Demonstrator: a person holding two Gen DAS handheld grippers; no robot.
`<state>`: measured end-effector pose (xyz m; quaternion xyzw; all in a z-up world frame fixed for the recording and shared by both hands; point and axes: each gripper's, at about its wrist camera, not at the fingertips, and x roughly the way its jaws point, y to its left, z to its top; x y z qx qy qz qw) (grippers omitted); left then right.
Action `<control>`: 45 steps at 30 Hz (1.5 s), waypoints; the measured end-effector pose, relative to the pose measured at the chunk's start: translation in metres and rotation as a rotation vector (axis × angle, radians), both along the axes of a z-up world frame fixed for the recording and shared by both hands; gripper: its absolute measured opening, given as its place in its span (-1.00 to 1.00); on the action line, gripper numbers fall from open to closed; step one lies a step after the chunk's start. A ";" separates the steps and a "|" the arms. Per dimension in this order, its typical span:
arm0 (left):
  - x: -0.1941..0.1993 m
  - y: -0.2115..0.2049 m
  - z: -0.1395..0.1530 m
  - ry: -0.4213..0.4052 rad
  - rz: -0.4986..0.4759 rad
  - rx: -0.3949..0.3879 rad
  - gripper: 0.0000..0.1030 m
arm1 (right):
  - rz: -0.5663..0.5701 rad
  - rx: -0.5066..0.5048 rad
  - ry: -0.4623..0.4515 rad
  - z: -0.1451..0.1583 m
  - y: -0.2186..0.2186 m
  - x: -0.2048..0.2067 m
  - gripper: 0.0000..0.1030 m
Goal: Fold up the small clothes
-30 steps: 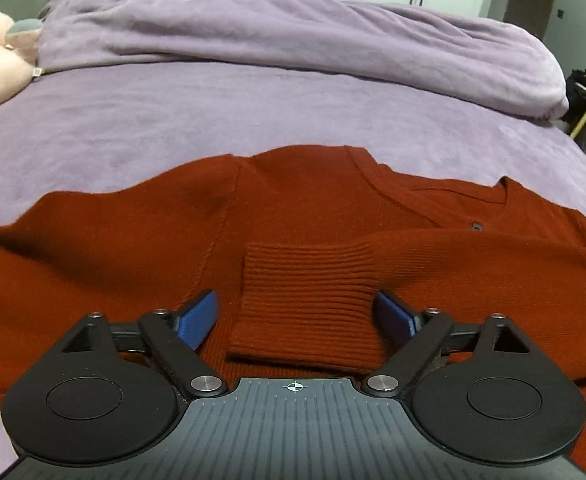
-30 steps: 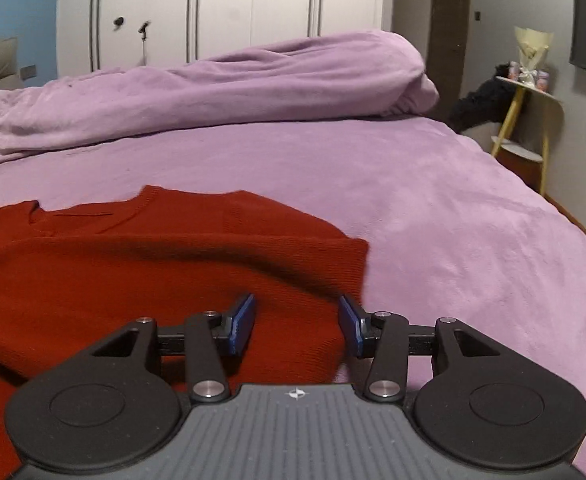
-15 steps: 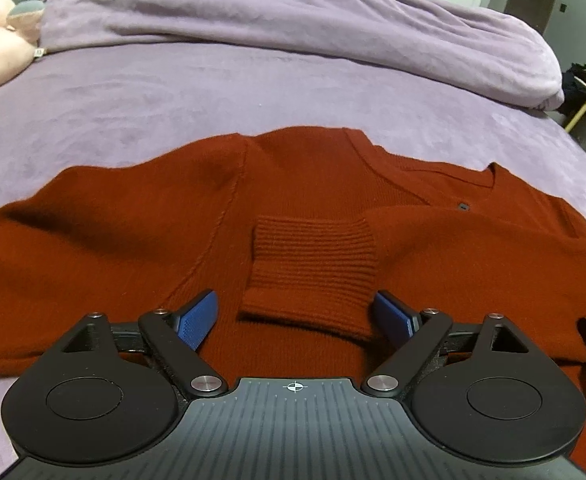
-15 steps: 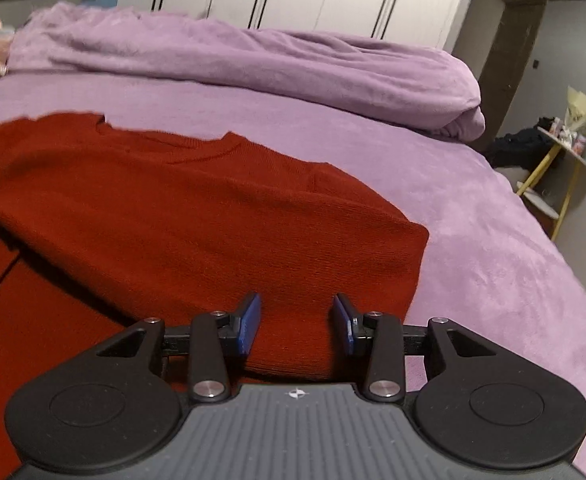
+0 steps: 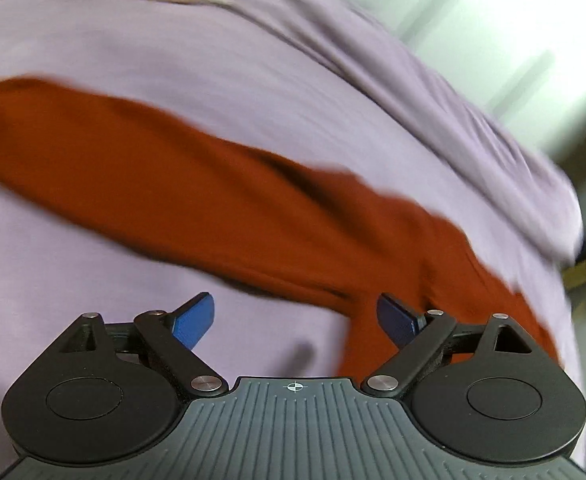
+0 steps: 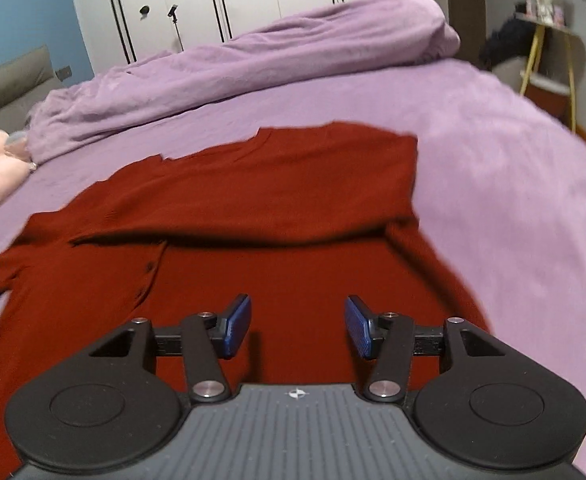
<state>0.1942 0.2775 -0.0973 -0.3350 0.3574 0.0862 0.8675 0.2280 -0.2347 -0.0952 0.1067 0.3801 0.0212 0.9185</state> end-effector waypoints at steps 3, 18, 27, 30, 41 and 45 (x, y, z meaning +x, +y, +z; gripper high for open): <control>-0.027 0.063 -0.016 -0.038 0.198 -0.158 0.38 | -0.008 0.056 0.014 -0.003 0.001 -0.009 0.00; -0.055 0.170 -0.066 -0.185 0.578 -0.477 -0.81 | -0.011 0.017 0.055 -0.007 0.018 -0.006 0.00; -0.023 0.102 0.028 -0.299 0.199 -0.088 -0.83 | -0.030 0.038 0.032 -0.004 0.007 -0.009 0.00; 0.003 0.035 0.074 -0.382 -0.020 0.012 -0.83 | -0.046 0.051 0.012 -0.001 0.001 -0.013 0.00; 0.029 -0.168 0.034 -0.204 -0.389 0.092 0.04 | -0.017 0.098 -0.012 0.013 -0.011 -0.005 -0.01; 0.030 -0.137 0.011 -0.077 -0.268 0.116 0.05 | 0.046 0.207 0.007 0.011 -0.003 0.026 -0.01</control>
